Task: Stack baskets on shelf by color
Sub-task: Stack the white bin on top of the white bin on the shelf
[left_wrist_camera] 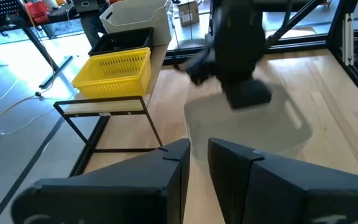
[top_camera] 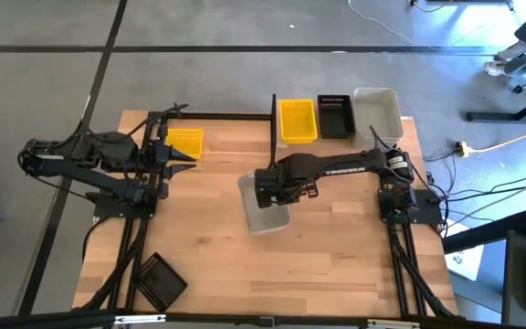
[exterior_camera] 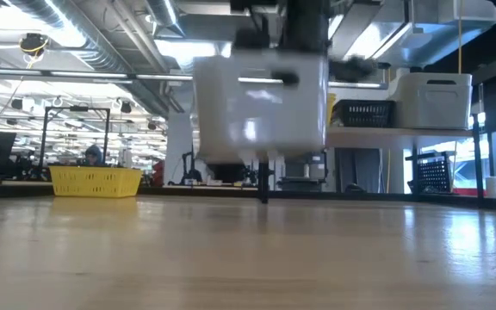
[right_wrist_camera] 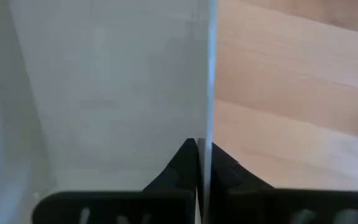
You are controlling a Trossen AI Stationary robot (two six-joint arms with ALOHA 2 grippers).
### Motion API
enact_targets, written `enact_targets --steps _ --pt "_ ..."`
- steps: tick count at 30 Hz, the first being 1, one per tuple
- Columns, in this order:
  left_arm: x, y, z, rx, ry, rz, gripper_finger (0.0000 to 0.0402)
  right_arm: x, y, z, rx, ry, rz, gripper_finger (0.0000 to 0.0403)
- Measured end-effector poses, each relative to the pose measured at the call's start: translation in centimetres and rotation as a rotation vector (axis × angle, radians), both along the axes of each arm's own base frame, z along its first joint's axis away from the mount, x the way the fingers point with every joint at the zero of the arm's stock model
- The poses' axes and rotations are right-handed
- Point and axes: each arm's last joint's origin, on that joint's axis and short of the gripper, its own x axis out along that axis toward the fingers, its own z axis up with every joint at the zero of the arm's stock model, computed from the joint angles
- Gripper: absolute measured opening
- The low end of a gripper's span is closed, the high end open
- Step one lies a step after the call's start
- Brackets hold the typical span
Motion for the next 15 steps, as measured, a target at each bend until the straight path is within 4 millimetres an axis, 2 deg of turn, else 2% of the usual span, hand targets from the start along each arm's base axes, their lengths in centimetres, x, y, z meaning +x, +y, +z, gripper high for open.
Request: enact_targets --steps 3,7,15 --pt "0.0 0.0 0.0 0.001 0.0 0.0 0.0049 -0.2 0.6 3.8 -0.008 -0.02 0.02 0.0002" --pt "0.0 0.0 0.0 0.009 0.002 -0.003 0.0049 -1.5 0.9 8.5 -0.04 -0.029 0.037 0.0001" --pt "0.0 0.0 0.0 0.017 0.006 -0.005 0.0049 -3.3 -0.4 14.2 -0.178 -0.223 0.063 0.0"
